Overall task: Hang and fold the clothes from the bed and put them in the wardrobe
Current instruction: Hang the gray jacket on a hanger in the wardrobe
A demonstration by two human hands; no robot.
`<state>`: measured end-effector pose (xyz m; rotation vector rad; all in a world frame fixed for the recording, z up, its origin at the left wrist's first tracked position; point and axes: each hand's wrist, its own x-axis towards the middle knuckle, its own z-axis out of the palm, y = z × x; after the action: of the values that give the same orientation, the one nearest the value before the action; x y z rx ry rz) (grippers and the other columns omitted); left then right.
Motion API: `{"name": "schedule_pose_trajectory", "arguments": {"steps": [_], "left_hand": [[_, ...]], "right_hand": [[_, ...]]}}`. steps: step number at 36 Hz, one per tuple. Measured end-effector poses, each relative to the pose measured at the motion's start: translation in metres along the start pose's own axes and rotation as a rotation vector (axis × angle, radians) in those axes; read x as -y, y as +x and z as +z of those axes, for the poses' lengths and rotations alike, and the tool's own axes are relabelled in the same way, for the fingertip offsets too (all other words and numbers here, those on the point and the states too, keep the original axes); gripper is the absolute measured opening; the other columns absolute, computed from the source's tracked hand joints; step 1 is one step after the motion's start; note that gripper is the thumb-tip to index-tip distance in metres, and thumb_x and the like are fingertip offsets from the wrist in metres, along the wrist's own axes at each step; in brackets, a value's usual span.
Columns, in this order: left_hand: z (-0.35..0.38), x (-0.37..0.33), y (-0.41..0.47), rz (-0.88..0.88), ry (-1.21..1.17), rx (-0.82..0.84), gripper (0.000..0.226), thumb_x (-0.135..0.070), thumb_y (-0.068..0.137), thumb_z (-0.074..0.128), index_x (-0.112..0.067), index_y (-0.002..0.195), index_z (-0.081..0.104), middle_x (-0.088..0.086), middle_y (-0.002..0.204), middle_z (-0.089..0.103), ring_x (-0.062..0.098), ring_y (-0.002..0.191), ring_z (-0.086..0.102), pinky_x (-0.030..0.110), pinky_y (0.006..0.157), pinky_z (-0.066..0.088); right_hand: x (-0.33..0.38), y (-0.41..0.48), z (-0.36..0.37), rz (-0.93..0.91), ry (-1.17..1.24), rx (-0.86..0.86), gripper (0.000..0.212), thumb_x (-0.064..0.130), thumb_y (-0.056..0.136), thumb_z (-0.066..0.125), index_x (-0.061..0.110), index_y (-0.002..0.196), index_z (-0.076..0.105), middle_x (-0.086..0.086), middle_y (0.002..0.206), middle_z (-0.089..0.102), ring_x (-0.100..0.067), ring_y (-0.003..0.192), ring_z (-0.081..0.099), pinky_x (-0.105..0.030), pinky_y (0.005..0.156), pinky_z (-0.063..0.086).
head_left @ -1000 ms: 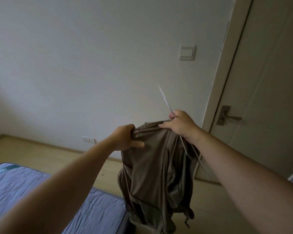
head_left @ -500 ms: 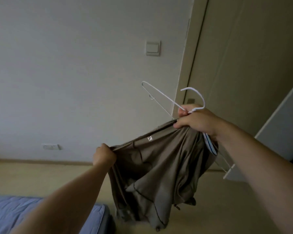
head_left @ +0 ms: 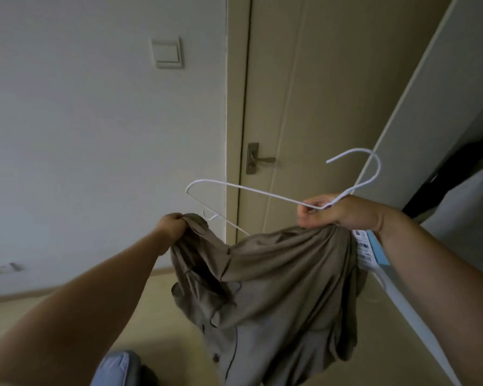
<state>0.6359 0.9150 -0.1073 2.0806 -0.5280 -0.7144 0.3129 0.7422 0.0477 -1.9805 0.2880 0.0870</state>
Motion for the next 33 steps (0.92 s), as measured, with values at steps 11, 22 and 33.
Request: {"name": "schedule_pose_trajectory", "arguments": {"steps": [11,22,33], "left_hand": [[0.026,-0.127,0.024,0.141,0.598,-0.020,0.030,-0.028,0.093,0.050,-0.006,0.102,0.069,0.013,0.108,0.065,0.028,0.092,0.058,0.033,0.078,0.045],[0.050,-0.176,0.055,0.216,0.496,-0.148,0.032,-0.036,0.089,0.051,-0.013,0.072,0.063,0.008,0.080,0.065,0.025,0.074,0.060,0.032,0.067,0.045],[0.047,-0.181,0.138,0.128,0.346,0.063,0.032,-0.023,0.102,0.047,0.002,0.113,0.064,0.023,0.126,0.062,0.032,0.105,0.058,0.041,0.095,0.046]], "right_hand": [[-0.036,-0.007,-0.062,0.256,-0.338,0.059,0.064,0.075,0.087,0.026,0.028,0.061,0.061,0.020,0.080,0.067,0.004,0.077,0.056,-0.027,0.092,0.039],[-0.040,0.020,-0.100,0.132,-0.258,0.018,0.062,0.068,0.093,0.028,0.029,0.060,0.063,0.016,0.077,0.067,-0.001,0.079,0.059,-0.037,0.103,0.041],[-0.049,0.073,-0.121,0.085,-0.147,-0.332,0.059,0.064,0.092,0.031,0.029,0.060,0.066,0.015,0.067,0.062,0.001,0.066,0.056,-0.025,0.077,0.041]]}}
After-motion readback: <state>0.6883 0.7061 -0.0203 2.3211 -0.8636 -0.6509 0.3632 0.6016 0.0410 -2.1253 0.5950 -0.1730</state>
